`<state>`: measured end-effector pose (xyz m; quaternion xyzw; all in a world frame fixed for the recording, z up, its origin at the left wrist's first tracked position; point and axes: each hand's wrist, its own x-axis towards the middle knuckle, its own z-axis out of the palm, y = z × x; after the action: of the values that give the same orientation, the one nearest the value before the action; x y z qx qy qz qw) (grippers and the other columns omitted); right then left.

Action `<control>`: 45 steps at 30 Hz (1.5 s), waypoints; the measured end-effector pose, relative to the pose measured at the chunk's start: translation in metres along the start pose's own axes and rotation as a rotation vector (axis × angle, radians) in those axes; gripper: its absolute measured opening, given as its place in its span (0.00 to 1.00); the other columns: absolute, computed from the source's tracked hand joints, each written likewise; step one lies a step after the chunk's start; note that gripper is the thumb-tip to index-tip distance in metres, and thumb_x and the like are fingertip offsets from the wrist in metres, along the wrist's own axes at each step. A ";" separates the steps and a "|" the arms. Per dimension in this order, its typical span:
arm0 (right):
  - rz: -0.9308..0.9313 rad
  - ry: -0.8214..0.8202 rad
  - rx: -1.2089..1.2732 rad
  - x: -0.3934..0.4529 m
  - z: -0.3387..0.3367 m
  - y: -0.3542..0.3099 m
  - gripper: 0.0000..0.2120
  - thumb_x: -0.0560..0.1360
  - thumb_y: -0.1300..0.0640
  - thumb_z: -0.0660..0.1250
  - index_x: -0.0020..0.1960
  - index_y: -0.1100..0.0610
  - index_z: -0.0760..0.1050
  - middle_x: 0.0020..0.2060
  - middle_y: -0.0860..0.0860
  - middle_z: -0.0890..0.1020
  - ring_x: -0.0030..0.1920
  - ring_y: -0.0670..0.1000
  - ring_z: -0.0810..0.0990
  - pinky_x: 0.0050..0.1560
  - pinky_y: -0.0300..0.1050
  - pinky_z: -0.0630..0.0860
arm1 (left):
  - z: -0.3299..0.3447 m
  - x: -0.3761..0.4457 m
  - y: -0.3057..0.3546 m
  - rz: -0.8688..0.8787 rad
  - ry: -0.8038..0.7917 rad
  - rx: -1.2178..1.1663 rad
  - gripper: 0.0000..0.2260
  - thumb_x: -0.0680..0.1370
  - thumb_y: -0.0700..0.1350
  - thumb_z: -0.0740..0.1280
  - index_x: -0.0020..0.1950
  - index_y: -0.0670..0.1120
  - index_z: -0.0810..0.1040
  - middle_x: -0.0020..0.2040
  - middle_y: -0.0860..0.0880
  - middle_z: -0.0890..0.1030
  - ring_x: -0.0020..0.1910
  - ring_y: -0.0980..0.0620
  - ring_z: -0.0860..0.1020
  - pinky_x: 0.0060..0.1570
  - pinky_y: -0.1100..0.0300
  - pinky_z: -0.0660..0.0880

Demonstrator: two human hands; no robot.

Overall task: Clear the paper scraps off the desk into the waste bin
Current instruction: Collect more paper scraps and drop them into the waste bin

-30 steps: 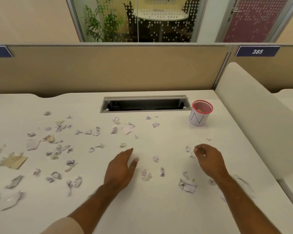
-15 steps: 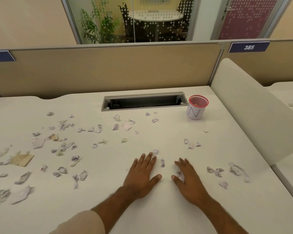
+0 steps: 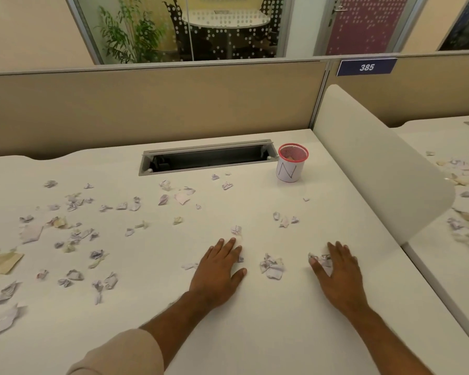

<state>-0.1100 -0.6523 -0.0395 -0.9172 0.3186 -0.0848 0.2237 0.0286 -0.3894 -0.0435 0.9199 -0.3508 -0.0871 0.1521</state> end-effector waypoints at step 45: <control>0.552 -0.699 1.814 0.011 -0.017 -0.063 0.15 0.66 0.63 0.54 0.49 0.62 0.74 0.40 0.60 0.77 0.38 0.56 0.72 0.38 0.49 0.72 | -0.043 0.007 0.031 -0.374 0.175 -0.625 0.05 0.73 0.41 0.74 0.38 0.48 0.81 0.37 0.57 0.81 0.30 0.62 0.77 0.32 0.74 0.69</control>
<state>-0.0721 -0.6211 0.0049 -0.2685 0.2514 0.0332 0.9293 0.0259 -0.4066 0.0074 0.8813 -0.1189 -0.1372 0.4363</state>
